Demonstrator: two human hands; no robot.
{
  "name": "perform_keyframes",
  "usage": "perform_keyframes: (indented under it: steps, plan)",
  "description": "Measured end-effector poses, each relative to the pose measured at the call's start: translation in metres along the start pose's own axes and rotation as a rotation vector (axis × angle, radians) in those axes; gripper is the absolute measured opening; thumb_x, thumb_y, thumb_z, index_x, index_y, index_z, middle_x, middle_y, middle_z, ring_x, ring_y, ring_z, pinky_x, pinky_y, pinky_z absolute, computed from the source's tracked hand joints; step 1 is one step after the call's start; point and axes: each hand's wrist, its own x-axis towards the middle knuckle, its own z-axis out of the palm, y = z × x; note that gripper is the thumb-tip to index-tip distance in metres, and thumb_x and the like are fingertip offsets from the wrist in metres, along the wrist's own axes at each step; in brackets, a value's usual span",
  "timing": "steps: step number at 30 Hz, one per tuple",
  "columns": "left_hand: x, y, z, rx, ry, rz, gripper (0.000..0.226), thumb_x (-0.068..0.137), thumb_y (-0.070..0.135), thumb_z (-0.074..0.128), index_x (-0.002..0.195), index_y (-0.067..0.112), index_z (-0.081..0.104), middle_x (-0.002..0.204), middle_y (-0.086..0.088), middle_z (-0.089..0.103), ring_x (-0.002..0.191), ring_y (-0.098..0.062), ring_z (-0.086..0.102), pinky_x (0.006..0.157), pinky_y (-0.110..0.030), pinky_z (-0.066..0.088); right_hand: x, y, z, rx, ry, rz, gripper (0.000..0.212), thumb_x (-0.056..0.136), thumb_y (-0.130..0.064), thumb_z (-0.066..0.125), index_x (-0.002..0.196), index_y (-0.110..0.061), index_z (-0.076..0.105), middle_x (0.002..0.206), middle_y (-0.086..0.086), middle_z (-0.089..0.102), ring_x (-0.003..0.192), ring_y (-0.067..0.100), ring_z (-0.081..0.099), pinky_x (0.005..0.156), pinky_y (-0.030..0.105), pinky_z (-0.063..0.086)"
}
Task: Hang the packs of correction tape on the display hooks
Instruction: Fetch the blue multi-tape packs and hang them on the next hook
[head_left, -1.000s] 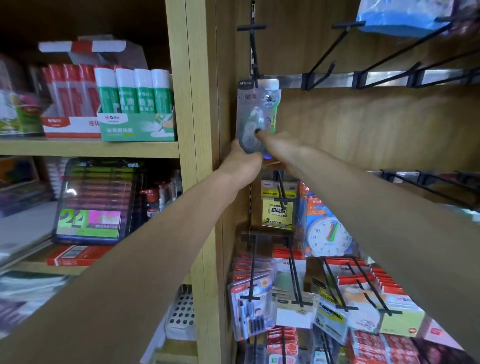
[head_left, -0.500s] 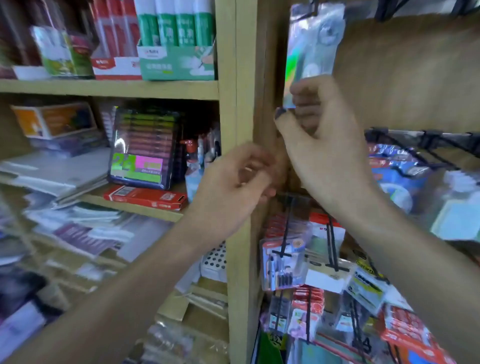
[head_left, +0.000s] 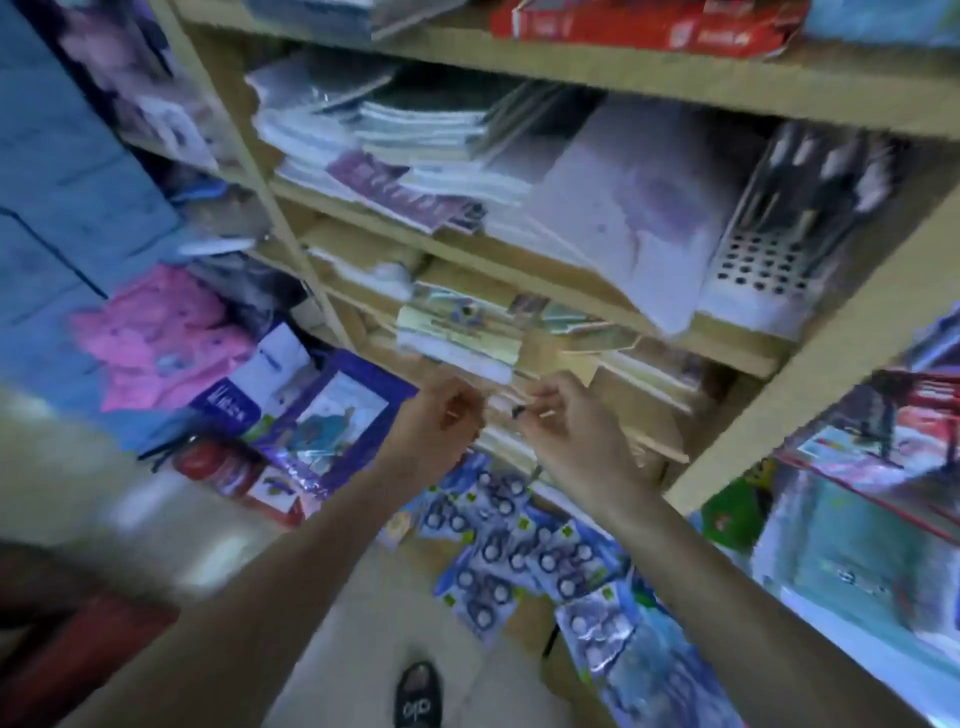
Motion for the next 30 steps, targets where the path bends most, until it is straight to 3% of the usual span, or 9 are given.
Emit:
perform_keyframes:
  steps: [3,7,10,11,14,18,23,27,30]
  plan:
    - [0.009,-0.091,0.007,0.050,0.003,-0.180,0.024,0.090,0.027,0.054,0.083,0.007,0.067,0.078,-0.020,0.072,0.073,-0.028,0.069,0.068,-0.046,0.053,0.019,0.046,0.083,-0.008,-0.060,0.175,0.018,0.100,-0.017,0.063,0.116,-0.012,0.057,0.093,-0.006,0.061,0.076,0.007,0.058,0.061,0.016,0.039]
    - [0.022,-0.188,0.034,0.083,-0.058,-0.329,0.011,0.096,0.020,0.057,0.098,0.014,0.067,0.094,-0.012,0.072,0.086,-0.030,0.068,0.072,-0.032,0.048,0.031,0.123,0.168,0.031,-0.091,0.486,0.033,0.097,-0.017,0.067,0.127,-0.004,0.060,0.113,0.013,0.068,0.097,0.031,0.066,0.080,0.040,0.044]
    - [0.029,-0.258,0.071,0.076,-0.109,-0.469,0.024,0.089,0.021,0.070,0.111,0.012,0.065,0.107,-0.014,0.073,0.100,-0.037,0.070,0.081,-0.037,0.051,0.028,0.196,0.213,0.033,-0.069,0.709,0.010,0.091,-0.012,0.067,0.095,-0.012,0.058,0.074,0.012,0.055,0.060,0.022,0.054,0.057,0.041,0.034]
    - [0.029,-0.277,0.085,0.049,-0.142,-0.511,0.031,0.087,0.024,0.072,0.114,0.013,0.062,0.110,-0.013,0.072,0.102,-0.038,0.070,0.082,-0.039,0.053,0.024,0.216,0.223,0.027,-0.057,0.787,0.013,0.092,-0.013,0.067,0.099,-0.015,0.057,0.073,0.009,0.054,0.061,0.022,0.054,0.057,0.037,0.035]
    - [0.033,-0.324,0.127,0.033,-0.217,-0.598,0.047,0.091,0.023,0.073,0.133,0.013,0.053,0.120,-0.007,0.064,0.106,-0.032,0.066,0.082,-0.039,0.053,0.012,0.279,0.247,0.025,-0.031,0.942,0.031,0.094,-0.020,0.071,0.118,-0.006,0.059,0.105,0.017,0.067,0.096,0.033,0.064,0.075,0.035,0.042]
    - [0.039,-0.376,0.179,0.059,-0.304,-0.688,0.066,0.092,0.025,0.073,0.148,0.013,0.039,0.140,-0.013,0.051,0.114,-0.027,0.056,0.080,-0.026,0.037,0.001,0.350,0.275,0.094,-0.016,1.129,0.059,0.091,-0.025,0.075,0.140,-0.006,0.049,0.137,0.018,0.059,0.121,0.033,0.058,0.087,0.035,0.042]
    - [0.047,-0.424,0.222,0.068,-0.332,-0.794,0.085,0.086,0.032,0.079,0.152,0.013,0.029,0.148,-0.018,0.037,0.137,-0.035,0.045,0.097,-0.033,0.040,0.008,0.406,0.304,0.165,0.010,1.228,0.080,0.083,-0.034,0.082,0.148,-0.008,0.044,0.141,0.020,0.057,0.127,0.036,0.057,0.104,0.049,0.051]
    - [0.060,-0.450,0.247,0.012,-0.310,-0.893,0.091,0.087,0.031,0.080,0.156,0.014,0.023,0.151,-0.018,0.032,0.129,-0.034,0.049,0.085,-0.032,0.037,0.022,0.440,0.331,0.298,0.001,1.286,0.118,0.041,-0.063,0.076,0.140,-0.004,0.055,0.130,0.015,0.065,0.120,0.031,0.062,0.100,0.047,0.055]
    - [0.069,-0.465,0.258,0.036,-0.284,-0.898,0.092,0.084,0.035,0.083,0.153,0.013,0.027,0.148,-0.018,0.032,0.126,-0.035,0.049,0.092,-0.036,0.043,0.032,0.453,0.347,0.404,0.020,1.332,0.103,0.057,-0.057,0.082,0.141,-0.004,0.054,0.138,0.015,0.062,0.129,0.031,0.060,0.108,0.050,0.052]
